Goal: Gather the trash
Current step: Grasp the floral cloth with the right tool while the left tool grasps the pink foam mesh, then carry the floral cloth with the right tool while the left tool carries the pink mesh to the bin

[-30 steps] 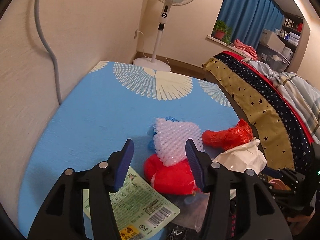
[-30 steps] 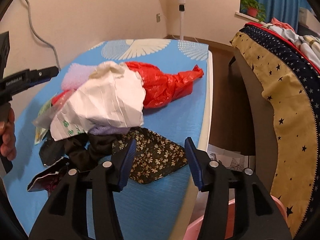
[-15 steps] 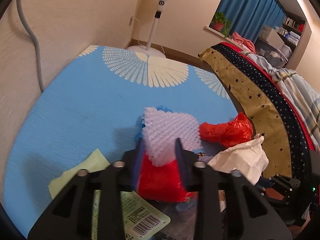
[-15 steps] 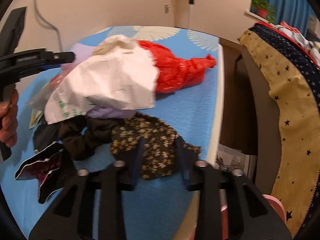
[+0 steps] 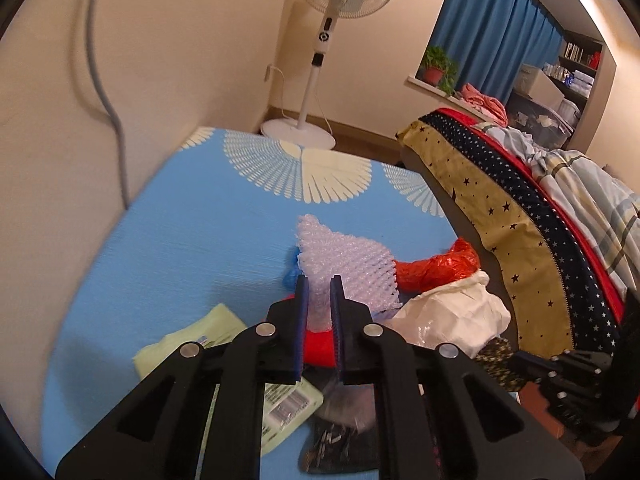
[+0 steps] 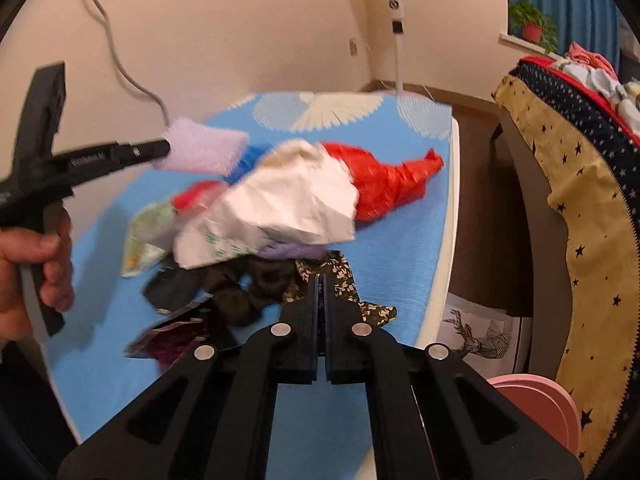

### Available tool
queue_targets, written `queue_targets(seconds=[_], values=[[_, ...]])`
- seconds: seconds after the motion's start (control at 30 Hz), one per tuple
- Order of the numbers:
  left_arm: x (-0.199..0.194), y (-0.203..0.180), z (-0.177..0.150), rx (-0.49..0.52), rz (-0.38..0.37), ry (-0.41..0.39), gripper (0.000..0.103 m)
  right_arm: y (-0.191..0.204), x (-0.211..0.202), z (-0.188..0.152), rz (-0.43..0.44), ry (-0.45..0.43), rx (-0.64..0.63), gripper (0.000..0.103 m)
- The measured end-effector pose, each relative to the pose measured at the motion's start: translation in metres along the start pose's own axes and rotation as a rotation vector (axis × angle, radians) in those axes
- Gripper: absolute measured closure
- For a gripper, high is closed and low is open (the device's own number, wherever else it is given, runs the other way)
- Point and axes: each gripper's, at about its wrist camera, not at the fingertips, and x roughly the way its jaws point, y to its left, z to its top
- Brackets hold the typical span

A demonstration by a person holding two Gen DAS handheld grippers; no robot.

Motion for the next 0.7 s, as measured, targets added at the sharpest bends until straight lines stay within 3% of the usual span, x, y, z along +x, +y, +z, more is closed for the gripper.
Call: queue_targets(seconds=[0.27,0.7], values=[[-0.056,-0.005,-0.001,0.023,0.021,-0.056,0.092,0.025,-0.046,0.009,0.056,-0.066,-0.017,0.101],[-0.129,-0.017,-0.034,-0.010,0.035,-0.094,0.092,0.051,-0.107,0.017,0.063,-0.157,-0.039,0.101]])
